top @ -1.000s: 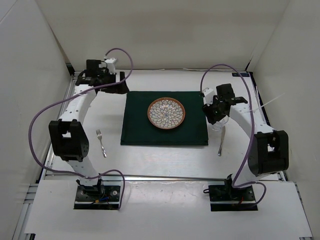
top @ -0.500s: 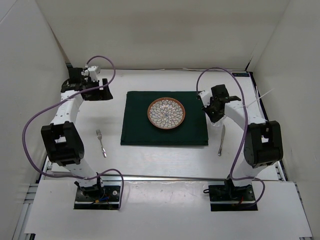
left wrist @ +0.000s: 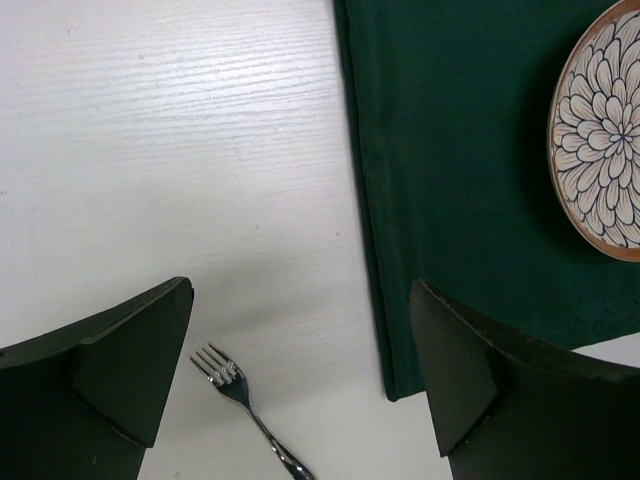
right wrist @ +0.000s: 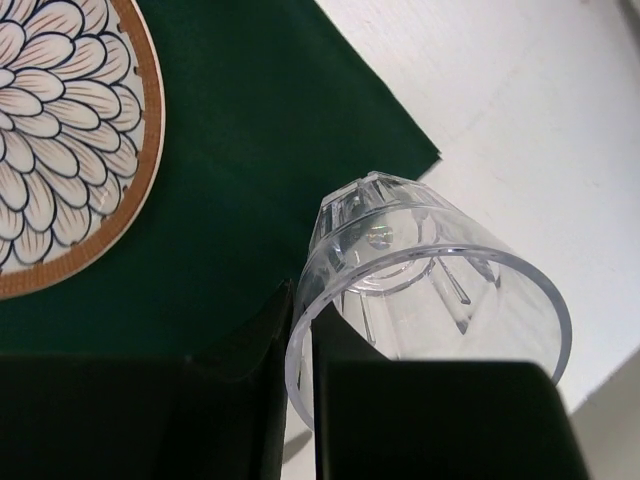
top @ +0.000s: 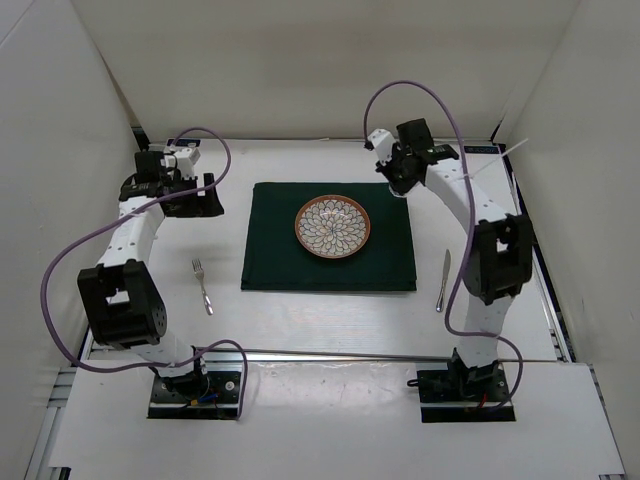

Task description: Set the dinner table for one person

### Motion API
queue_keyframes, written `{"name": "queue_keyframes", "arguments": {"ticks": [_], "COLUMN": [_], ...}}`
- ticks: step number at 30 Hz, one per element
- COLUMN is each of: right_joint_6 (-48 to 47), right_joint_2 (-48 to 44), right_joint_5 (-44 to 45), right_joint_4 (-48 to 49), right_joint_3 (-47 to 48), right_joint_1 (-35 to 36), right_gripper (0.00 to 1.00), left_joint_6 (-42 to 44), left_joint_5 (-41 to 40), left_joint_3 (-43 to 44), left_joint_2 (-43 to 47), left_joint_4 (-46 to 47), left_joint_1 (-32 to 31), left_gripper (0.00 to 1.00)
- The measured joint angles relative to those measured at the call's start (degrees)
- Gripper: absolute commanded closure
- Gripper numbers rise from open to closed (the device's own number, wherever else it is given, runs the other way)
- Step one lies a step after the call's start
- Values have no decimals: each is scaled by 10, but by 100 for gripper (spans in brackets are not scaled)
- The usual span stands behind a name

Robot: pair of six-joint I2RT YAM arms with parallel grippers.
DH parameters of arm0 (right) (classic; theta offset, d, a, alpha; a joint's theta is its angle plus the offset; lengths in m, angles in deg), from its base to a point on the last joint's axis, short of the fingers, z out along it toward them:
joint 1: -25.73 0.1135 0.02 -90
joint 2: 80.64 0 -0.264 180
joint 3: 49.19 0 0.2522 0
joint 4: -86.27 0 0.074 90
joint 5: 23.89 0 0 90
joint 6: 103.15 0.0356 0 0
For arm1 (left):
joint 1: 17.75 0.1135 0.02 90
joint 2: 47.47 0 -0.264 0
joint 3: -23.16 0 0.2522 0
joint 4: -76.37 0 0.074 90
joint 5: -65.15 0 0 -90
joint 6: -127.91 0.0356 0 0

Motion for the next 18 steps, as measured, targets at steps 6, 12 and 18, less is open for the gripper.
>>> {"name": "queue_keyframes", "arguments": {"ticks": [6, 12, 18], "right_joint_6": [1, 3, 3], "right_joint_2": [90, 135, 152], "right_joint_5": [-19, -30, -28], "right_joint_4": [-11, -16, -16], "right_joint_3": [50, 83, 92], "right_joint_1": [16, 31, 32], "right_gripper": [100, 100, 100], "left_joint_6": [1, 3, 6], "left_joint_5": [-5, -14, -17], "left_joint_3": [-17, -18, -29], "left_joint_2": [31, 41, 42], "left_joint_4": [0, 0, -2], "left_joint_1": [0, 0, 2], "left_gripper": [0, 0, 0]}}
